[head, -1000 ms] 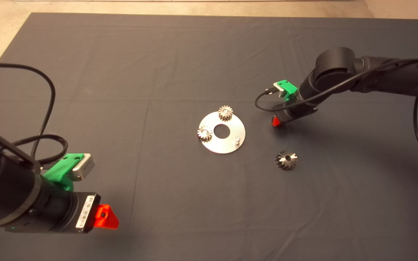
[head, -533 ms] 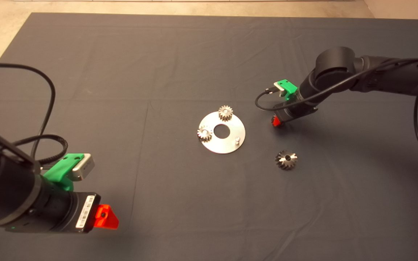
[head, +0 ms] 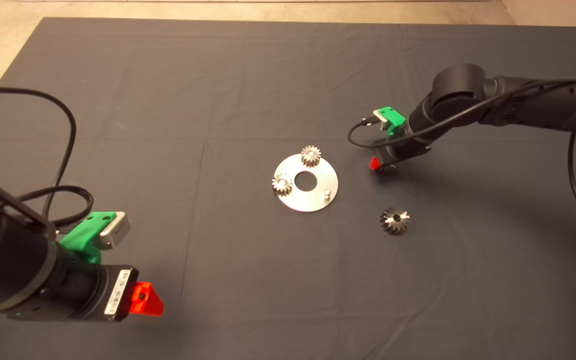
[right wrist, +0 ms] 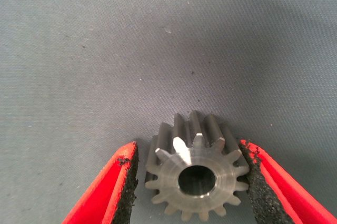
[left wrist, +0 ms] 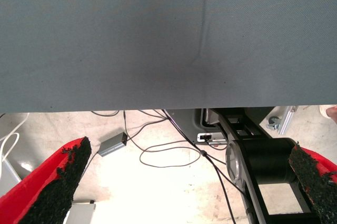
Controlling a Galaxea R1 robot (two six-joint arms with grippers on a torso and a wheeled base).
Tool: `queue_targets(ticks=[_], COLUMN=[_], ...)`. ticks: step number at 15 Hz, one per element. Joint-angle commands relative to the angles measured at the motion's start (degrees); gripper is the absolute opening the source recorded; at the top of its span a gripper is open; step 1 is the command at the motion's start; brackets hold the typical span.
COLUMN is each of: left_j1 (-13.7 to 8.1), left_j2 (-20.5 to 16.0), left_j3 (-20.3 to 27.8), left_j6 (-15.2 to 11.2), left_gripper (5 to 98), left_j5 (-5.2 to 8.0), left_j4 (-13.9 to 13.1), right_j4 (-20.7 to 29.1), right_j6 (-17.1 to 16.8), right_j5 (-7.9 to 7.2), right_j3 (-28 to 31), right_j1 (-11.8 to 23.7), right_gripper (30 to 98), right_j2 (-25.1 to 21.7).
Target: Remove an incorrectly installed larger gear and replace it with the correct smaller gear
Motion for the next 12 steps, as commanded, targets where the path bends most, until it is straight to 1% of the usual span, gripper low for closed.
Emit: queue_targets(ticks=[1, 3, 4, 5, 7, 8, 12], left_j1=[-0.2, -0.2, -0.2, -0.2, -0.2, -0.2, -0.2], left_j2=[-0.2, -0.1, -0.1, -0.1, -0.1, -0.1, -0.1], left_j3=[0.8, 0.8, 0.8, 0.8, 0.8, 0.8, 0.8], left_j6=[-0.2, -0.3, -0.3, -0.3, -0.2, -0.2, -0.2], left_gripper=[97.7, 97.7, 97.7, 97.7, 97.7, 97.7, 97.7], left_j5=[0.3, 0.3, 0.3, 0.3, 0.3, 0.3, 0.3], left_j4=[-1.1, -1.1, -1.1, -1.1, -1.1, -1.1, -1.1], right_j4=[-1.4, -1.4, -1.3, -1.3, -1.4, -1.4, -1.4], right_j6=[-0.2, -0.2, -0.2, -0.2, -0.2, -0.2, -0.2], right_j5=[0.09, 0.01, 0.01, 0.01, -0.08, -0.08, -0.08], right_j3=[0.0, 0.0, 0.0, 0.0, 0.0, 0.1, 0.1], right_j1=[0.9, 0.9, 0.8, 0.8, 0.8, 0.9, 0.9], right_gripper=[50.3, 50.3, 49.2, 46.4, 45.8, 43.9, 43.3], right_j2=[0.1, 0.0, 0.0, -0.2, -0.3, -0.4, -0.2])
